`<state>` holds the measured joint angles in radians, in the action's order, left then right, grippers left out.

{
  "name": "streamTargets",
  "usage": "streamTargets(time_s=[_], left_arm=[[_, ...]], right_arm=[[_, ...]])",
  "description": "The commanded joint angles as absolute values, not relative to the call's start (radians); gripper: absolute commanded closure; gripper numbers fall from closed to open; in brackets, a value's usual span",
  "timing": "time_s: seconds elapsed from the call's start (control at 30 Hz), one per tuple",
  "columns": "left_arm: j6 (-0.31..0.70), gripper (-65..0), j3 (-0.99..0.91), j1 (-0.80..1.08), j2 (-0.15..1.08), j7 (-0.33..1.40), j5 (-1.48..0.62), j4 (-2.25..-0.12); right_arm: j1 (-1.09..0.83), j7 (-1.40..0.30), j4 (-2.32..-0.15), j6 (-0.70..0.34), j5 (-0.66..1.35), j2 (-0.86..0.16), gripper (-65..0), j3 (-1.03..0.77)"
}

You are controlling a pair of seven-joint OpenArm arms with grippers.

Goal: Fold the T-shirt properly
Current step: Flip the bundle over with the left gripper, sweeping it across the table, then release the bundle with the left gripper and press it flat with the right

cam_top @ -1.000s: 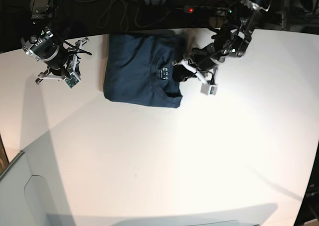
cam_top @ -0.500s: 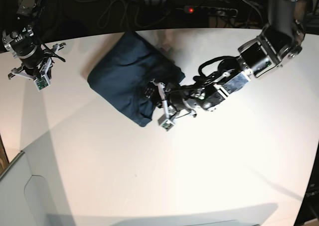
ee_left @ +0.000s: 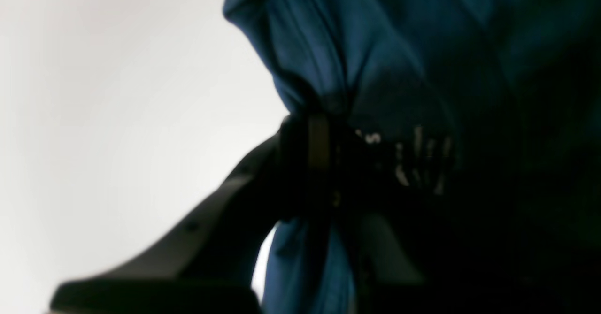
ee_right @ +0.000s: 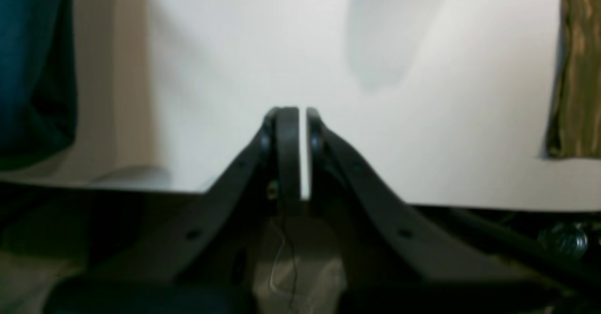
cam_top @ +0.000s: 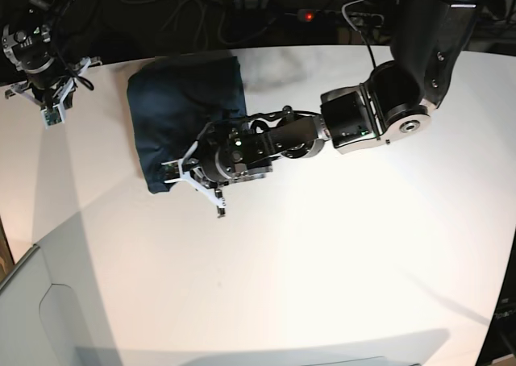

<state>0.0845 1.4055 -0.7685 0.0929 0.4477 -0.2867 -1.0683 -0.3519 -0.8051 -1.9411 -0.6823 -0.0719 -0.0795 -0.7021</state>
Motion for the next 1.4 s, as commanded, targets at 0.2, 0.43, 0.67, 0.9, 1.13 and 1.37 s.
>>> streamTargets(time_s=[0.2, 0.43, 0.67, 0.9, 1.13, 1.37], left_arm=[[0.084, -9.0, 1.399, -0.825, 0.041, 0.483, -0.285, -1.084], [0.076, -20.7, 1.294, -0.826, 0.054, 0.478, -0.283, -1.125], [0.076, -20.7, 1.142, -0.822, 0.153, 0.484, -0.283, -1.317], [0.074, -20.7, 0.885, -0.717, 0.340, 0.487, -0.283, -1.455], [0.074, -20.7, 0.326, -0.332, 0.506, 0.484, -0.289, -1.587], [0.074, -20.7, -0.058, -0.036, 0.506, 0.481, -0.291, -1.673]], right_arm=[[-0.372, -0.782, -1.959, -0.698, -0.061, -0.093, -2.0, -0.708], [-0.374, -0.782, -1.959, -0.698, -0.061, -0.093, -2.0, -0.708], [-0.374, -0.782, -1.959, -0.698, -0.061, -0.093, -2.0, -0.702], [-0.390, -0.782, -2.058, -0.698, -0.061, -0.024, -2.0, -0.694], [-0.429, -0.780, -2.083, -0.698, -0.059, 0.008, -2.0, -0.510], [-0.446, -0.774, -2.101, -0.698, -0.059, 0.007, -2.1, -0.214]])
